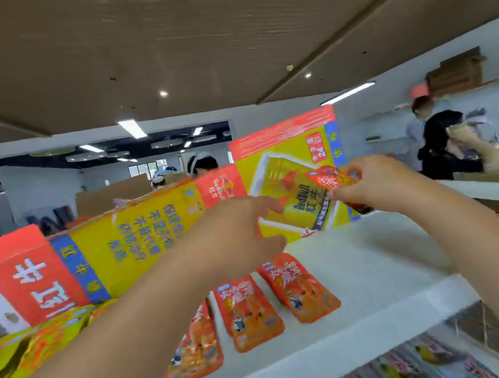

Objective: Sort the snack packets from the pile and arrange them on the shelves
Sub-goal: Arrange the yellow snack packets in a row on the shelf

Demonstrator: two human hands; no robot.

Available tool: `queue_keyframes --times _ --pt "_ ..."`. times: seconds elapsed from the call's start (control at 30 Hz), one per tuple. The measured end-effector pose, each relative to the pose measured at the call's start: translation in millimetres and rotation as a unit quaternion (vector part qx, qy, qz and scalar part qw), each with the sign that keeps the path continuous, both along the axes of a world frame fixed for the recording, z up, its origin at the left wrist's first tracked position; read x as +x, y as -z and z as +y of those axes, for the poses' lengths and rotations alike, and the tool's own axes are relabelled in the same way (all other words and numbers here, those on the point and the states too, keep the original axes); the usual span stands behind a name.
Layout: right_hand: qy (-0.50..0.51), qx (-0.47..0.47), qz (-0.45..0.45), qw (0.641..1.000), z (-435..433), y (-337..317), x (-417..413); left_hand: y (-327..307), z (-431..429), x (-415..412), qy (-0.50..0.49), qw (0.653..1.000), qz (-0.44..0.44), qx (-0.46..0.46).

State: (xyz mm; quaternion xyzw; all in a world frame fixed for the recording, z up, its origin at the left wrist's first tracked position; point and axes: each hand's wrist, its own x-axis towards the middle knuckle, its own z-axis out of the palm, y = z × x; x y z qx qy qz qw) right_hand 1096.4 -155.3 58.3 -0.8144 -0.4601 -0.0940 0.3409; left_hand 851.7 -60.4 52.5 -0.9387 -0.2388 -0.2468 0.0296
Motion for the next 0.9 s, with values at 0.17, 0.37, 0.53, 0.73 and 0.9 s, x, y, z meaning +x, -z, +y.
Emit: queue_keyframes --times 0.17,0.37,0.53,0.73,0.9 --pt "0.004 -0.063 -0.010 0.998 7.4 -1.1 65.2 -7.8 -10.3 76.2 0.013 0.999 0.029 0.003" --pt "0.009 -0.137 -0.036 0.990 34.7 -0.6 115.7 2.0 -6.4 126.4 0.007 1.000 0.017 -0.024" --pt "0.019 -0.210 -0.047 0.976 70.0 19.4 150.3 21.7 11.8 123.5 -0.008 0.998 0.024 -0.062" --pt "0.047 -0.277 -0.010 0.960 78.8 31.0 183.7 28.2 17.1 115.4 -0.011 0.997 0.012 -0.076" --pt "0.060 -0.284 -0.032 0.957 71.5 23.5 206.4 30.8 17.6 116.7 0.000 0.997 -0.035 -0.073"
